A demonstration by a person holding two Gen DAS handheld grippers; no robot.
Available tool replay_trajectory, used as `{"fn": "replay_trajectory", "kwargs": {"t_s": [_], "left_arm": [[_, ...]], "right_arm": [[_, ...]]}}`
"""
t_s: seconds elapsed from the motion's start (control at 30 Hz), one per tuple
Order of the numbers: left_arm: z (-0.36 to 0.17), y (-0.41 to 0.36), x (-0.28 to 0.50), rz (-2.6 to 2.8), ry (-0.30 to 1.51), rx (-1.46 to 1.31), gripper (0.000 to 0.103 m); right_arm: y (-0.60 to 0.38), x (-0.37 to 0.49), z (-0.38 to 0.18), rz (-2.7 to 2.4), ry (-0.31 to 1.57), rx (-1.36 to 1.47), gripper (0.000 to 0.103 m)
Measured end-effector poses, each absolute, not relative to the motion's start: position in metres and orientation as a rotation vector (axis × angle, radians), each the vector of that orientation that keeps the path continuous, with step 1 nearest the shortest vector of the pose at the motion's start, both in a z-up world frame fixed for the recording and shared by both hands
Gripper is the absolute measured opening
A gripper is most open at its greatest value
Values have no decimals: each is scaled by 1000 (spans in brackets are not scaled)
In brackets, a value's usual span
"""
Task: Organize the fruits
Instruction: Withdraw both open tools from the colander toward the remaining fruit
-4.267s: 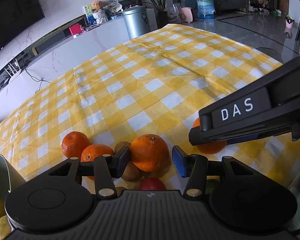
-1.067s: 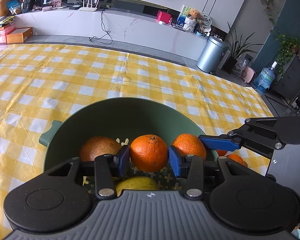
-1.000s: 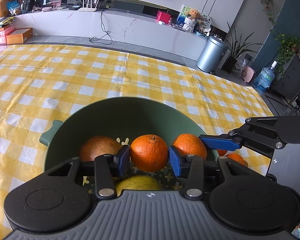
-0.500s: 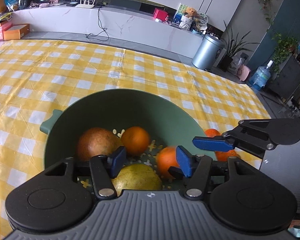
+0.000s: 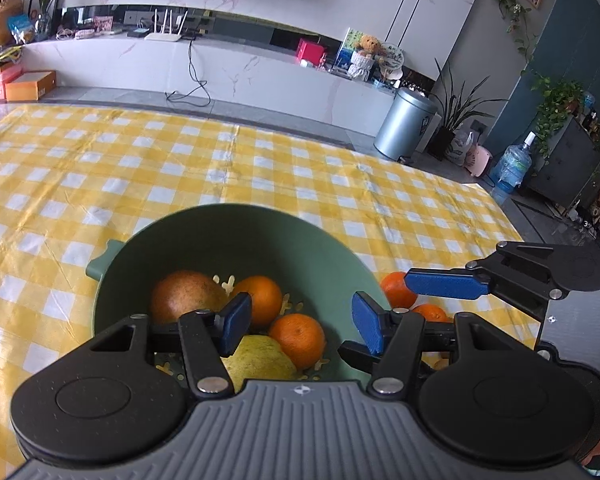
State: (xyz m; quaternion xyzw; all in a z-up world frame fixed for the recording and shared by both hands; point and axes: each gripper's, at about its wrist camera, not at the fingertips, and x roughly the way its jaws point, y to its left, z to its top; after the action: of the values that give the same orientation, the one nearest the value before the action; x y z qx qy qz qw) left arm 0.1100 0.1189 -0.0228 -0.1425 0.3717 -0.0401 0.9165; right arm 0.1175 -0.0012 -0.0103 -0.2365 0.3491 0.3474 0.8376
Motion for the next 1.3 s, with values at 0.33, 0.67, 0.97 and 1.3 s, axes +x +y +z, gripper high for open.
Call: {"fn": "replay_trajectory", "kwargs": {"t_s": [0.33,0.67,0.97,1.3], "left_arm": [[-7,81,96,-121,743,-203,68],[-9,34,89,-204,768,-118,68],[-21,0,88,-295,788,-90,68],[-41,-18,93,-301,784,-56,60]], "right_arm": [[-60,92,6,591,674,-372,68],[-134,77,-5,448,691,-288,70],[-188,83,-25,321,755,-113,74],[-211,100,-39,273,787,81,70]]}}
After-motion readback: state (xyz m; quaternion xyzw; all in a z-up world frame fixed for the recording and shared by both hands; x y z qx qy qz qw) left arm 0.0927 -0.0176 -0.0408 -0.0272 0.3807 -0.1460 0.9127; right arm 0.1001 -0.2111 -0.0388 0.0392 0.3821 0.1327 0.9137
